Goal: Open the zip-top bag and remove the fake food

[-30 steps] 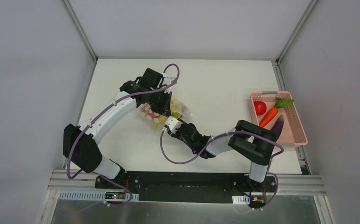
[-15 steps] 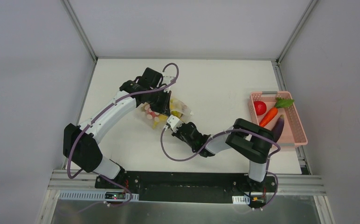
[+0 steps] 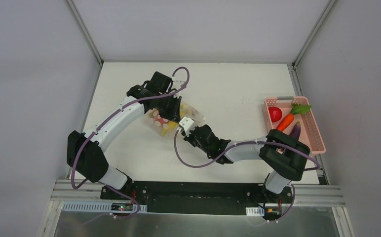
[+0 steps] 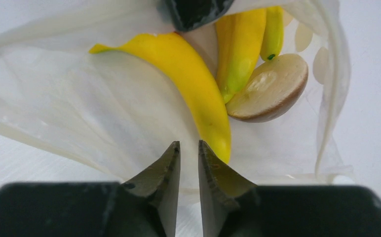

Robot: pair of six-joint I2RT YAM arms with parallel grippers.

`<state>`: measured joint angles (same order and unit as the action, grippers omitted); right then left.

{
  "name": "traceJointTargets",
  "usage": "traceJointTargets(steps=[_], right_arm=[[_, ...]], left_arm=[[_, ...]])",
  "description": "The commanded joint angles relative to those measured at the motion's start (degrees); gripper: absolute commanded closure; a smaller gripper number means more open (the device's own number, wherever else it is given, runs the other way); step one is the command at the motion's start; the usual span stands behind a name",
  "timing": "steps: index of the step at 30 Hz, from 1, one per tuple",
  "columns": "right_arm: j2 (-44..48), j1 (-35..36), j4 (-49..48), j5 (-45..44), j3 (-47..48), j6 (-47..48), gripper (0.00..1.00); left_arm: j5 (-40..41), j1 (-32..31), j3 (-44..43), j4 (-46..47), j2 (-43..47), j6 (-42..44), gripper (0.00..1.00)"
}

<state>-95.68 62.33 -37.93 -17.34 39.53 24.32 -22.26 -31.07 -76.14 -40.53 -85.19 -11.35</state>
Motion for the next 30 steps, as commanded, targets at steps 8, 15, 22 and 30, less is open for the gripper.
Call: traceJointTargets(steps=[8,15,22,30], right_arm=[[-1.6,-3.0,-1.8,-1.2,3.1,6.4,0.54],[-5.5,-4.3,-2.4,2.4,4.1,7.4,0.49],[-8.8,-5.4,1.0,7.8,5.6,5.0,0.52],[-9.3,-5.4,10.1,13.5,8.8,2.7,0.77]], left_arm=[[-1.4,-0.1,-2.1,-0.8,-0.5,-0.2,1.00],[-2.0,-0.2,-2.2,-0.8,-0.7,-0.3,1.00],[-2.4,-0.2,-2.2,-0.8,-0.7,-0.4,1.00],[-2.4,-0.2,-2.2,-0.8,-0.9,-0.5,1.00]])
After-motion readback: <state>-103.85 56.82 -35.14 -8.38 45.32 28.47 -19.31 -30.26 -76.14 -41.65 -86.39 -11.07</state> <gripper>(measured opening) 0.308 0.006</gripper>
